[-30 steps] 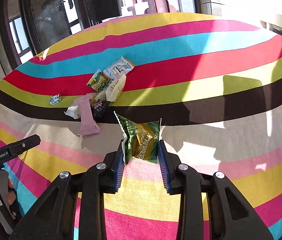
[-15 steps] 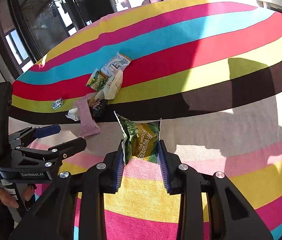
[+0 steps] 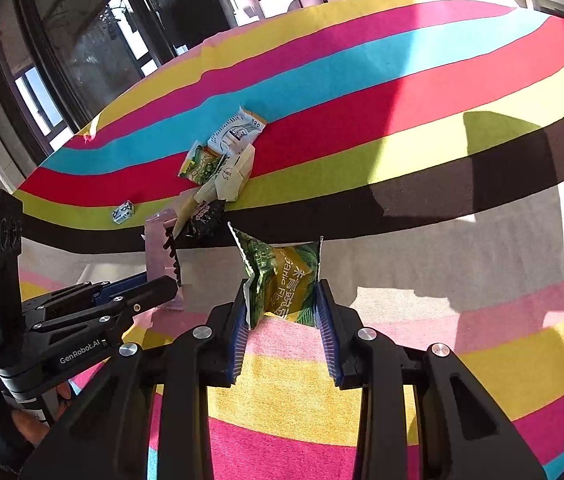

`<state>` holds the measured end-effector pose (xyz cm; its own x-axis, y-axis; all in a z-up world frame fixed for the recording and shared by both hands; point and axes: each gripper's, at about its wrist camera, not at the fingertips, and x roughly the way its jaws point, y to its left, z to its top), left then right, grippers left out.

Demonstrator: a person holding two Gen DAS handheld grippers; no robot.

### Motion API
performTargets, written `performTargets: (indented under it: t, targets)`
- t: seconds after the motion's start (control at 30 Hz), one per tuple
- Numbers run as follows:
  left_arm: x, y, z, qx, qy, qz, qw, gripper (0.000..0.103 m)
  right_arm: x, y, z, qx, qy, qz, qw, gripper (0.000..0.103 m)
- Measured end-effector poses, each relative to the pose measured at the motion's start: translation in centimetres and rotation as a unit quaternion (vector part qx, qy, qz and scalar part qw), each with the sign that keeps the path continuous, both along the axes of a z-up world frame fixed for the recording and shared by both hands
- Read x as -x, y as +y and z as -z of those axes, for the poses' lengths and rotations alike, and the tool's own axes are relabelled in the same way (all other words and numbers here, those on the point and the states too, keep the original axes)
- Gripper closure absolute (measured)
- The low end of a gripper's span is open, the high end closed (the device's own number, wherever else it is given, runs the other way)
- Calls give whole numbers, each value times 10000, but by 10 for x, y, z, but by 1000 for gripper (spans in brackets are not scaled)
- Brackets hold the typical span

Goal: Organize snacks
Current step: 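Carry both snacks over the white box and open both grippers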

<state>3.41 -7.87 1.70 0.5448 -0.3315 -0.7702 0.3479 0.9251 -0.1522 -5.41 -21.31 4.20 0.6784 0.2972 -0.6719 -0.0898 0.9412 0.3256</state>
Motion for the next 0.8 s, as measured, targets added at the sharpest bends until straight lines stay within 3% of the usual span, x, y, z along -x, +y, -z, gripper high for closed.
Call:
performTargets:
  t: [0.07, 0.1, 0.17, 0.2, 0.27, 0.3, 0.33, 0.53, 0.67, 0.8]
  targets:
    - [3, 0, -2, -49, -104, -64, 9999, 45, 0, 0, 0, 2, 5, -2, 10000, 70]
    - [3, -1, -3, -104, -201, -170, 9996, 20, 1, -1, 0, -7, -4, 2, 10000, 70]
    - [-4, -5, -4, -134, -252, -262, 9993, 18, 1, -1, -1, -20, -14, 22, 10000, 70]
    - [-10, -8, -2, -157, -180, -273, 9993, 18, 1, -2, -1, -23, -13, 30, 10000, 70]
    - [-21, -15, 5, -260, 19, -267, 9993, 32, 1, -2, 0, -27, -10, 32, 10000, 70]
    - [-19, -17, 5, -467, -35, -328, 9984, 51, 0, -2, 0, -35, -15, 31, 10000, 70]
    - [-20, -21, 6, -522, -27, -311, 9981, 80, 1, -3, -1, -49, -24, 31, 10000, 70]
    - [30, 2, -3, 11, -350, -552, 9979, 81, 2, -2, -1, -121, -66, -21, 9999, 70]
    - [79, 44, -15, 577, -599, -1003, 9915, 81, 2, -2, -1, -148, -88, -49, 9998, 70]
    - [107, 75, -24, 534, -688, -1229, 9886, 81, 4, 2, -4, -106, -174, -130, 9997, 70]
